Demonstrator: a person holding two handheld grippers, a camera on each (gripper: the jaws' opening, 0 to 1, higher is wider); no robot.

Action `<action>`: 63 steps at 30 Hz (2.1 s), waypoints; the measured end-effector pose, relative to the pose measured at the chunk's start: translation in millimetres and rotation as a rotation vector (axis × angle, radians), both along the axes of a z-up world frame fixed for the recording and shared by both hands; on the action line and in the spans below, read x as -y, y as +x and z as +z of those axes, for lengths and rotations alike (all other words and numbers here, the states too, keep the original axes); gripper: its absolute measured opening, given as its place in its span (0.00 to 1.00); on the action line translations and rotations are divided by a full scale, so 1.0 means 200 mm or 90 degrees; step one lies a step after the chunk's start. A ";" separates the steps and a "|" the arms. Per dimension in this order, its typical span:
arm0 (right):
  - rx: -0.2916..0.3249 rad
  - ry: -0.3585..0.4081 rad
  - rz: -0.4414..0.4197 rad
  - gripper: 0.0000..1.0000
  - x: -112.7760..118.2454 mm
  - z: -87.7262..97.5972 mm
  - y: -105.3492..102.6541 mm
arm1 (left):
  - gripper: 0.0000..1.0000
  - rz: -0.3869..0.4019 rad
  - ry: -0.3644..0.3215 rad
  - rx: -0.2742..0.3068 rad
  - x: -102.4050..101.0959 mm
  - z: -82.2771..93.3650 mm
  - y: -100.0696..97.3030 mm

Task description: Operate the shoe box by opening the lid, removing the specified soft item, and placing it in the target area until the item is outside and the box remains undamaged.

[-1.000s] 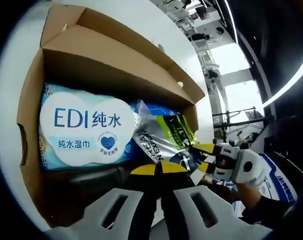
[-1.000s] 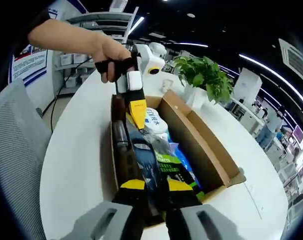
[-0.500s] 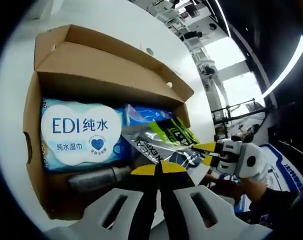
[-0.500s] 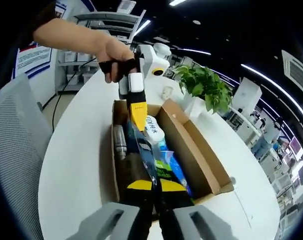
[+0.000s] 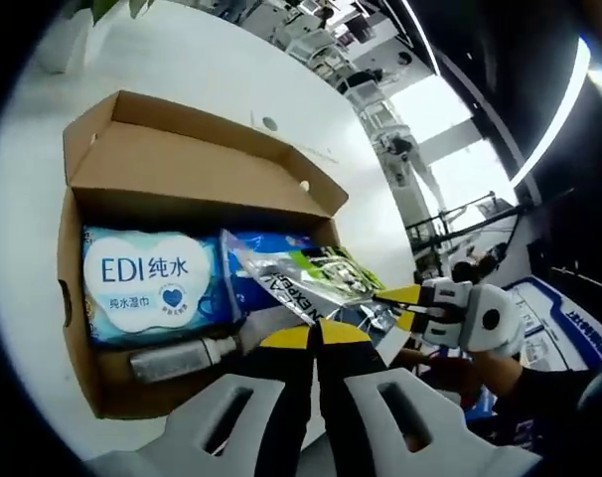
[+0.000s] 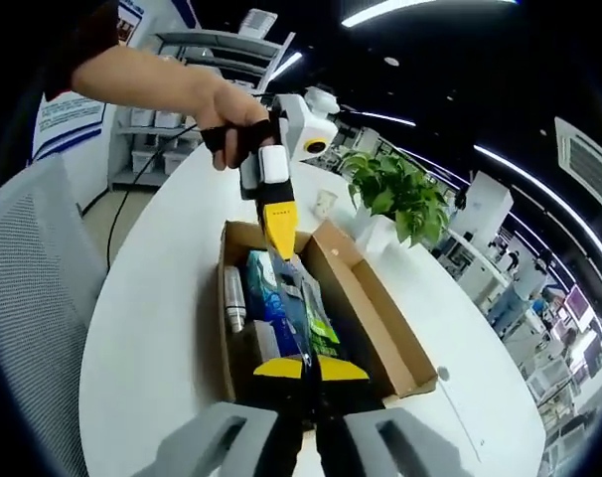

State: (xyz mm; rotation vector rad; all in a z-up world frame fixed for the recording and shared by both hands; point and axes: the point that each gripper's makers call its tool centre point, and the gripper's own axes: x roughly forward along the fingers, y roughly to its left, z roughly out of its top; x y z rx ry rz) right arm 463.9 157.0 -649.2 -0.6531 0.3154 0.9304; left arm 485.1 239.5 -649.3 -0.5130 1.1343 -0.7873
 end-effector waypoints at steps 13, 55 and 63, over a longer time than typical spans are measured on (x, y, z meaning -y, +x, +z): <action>0.039 -0.002 -0.041 0.00 0.19 0.09 0.01 | 0.00 -0.036 -0.008 0.046 0.20 0.09 0.04; -0.032 -0.054 -0.195 0.00 0.77 -0.25 0.02 | 0.00 -0.144 0.031 0.094 0.77 -0.07 0.00; -0.065 -0.053 -0.232 0.00 0.85 -0.35 0.03 | 0.00 -0.165 0.054 0.109 0.86 -0.12 0.01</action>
